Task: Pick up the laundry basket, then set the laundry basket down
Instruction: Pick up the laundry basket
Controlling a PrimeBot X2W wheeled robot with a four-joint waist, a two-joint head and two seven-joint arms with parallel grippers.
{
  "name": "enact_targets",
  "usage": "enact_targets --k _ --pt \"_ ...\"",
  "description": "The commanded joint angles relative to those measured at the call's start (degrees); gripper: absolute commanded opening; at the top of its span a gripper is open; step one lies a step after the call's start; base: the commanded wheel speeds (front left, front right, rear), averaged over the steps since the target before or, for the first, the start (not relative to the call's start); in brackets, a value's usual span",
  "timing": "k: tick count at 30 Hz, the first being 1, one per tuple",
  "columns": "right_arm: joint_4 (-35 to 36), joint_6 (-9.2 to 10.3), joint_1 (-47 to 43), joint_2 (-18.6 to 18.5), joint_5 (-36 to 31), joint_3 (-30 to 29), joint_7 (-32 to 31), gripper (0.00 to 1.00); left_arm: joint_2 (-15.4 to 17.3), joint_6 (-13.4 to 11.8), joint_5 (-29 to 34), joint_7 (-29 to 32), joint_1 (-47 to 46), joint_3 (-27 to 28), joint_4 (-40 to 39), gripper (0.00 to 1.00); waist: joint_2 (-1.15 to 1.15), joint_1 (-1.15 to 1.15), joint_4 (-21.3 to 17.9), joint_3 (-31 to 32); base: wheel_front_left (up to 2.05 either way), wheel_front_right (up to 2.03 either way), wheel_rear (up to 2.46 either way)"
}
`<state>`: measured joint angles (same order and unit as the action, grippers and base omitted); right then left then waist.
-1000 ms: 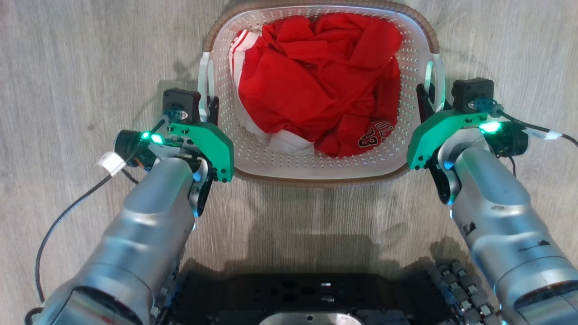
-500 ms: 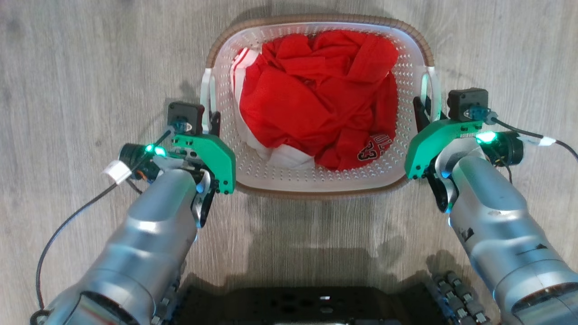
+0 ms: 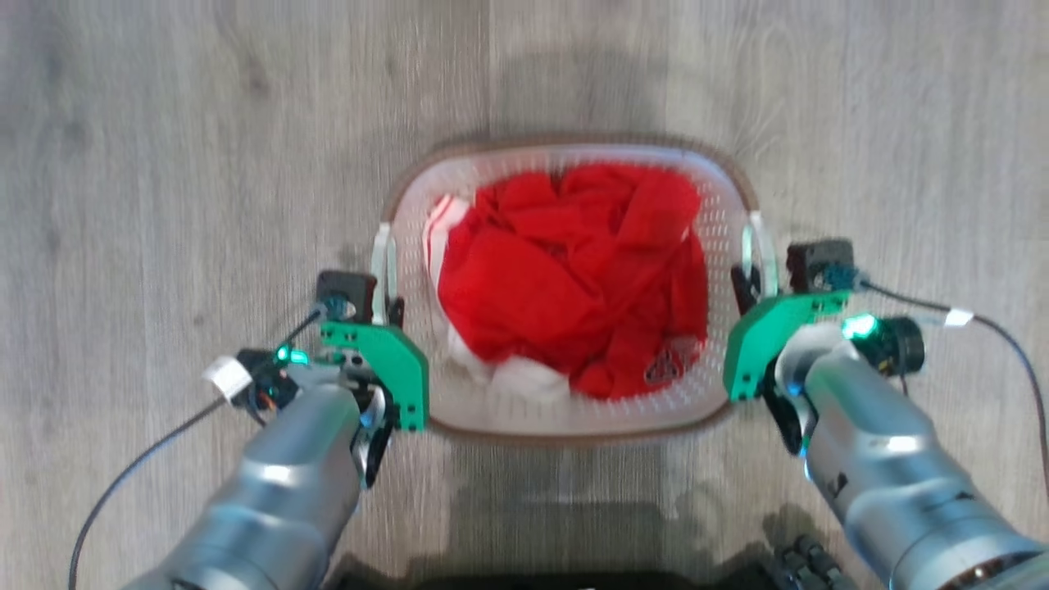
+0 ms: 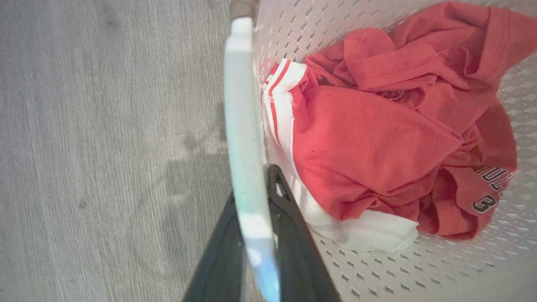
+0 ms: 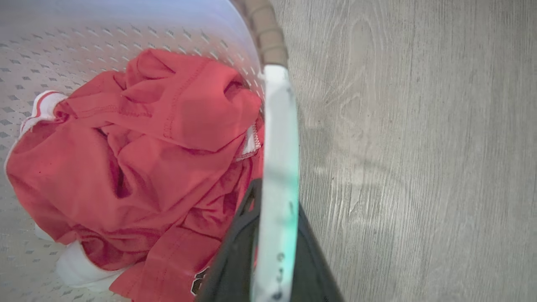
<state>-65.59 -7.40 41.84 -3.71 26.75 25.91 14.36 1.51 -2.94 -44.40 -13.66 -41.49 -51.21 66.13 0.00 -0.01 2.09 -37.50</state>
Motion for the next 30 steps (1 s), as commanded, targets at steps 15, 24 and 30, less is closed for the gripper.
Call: enact_targets --k 15,24,30 --pt "-1.95 -0.09 -7.81 0.83 10.16 12.17 -4.26 0.00 1.37 -1.43 -6.59 5.44 8.62 -5.10 1.23 0.00 0.00 0.01 -1.58 16.59 0.00 0.00 0.00" --pt "-1.54 -0.09 -11.61 0.83 14.74 17.54 -8.09 0.00 1.37 -0.66 -8.96 7.08 12.42 -7.57 1.95 0.00 0.00 0.01 -1.74 25.55 0.00 0.00 0.00" --pt "-1.59 -0.09 -13.56 0.83 17.55 20.43 -9.63 0.00 1.37 0.56 -10.09 6.95 13.99 -8.69 3.57 0.00 0.00 0.01 -2.08 30.58 0.00 0.00 0.00"
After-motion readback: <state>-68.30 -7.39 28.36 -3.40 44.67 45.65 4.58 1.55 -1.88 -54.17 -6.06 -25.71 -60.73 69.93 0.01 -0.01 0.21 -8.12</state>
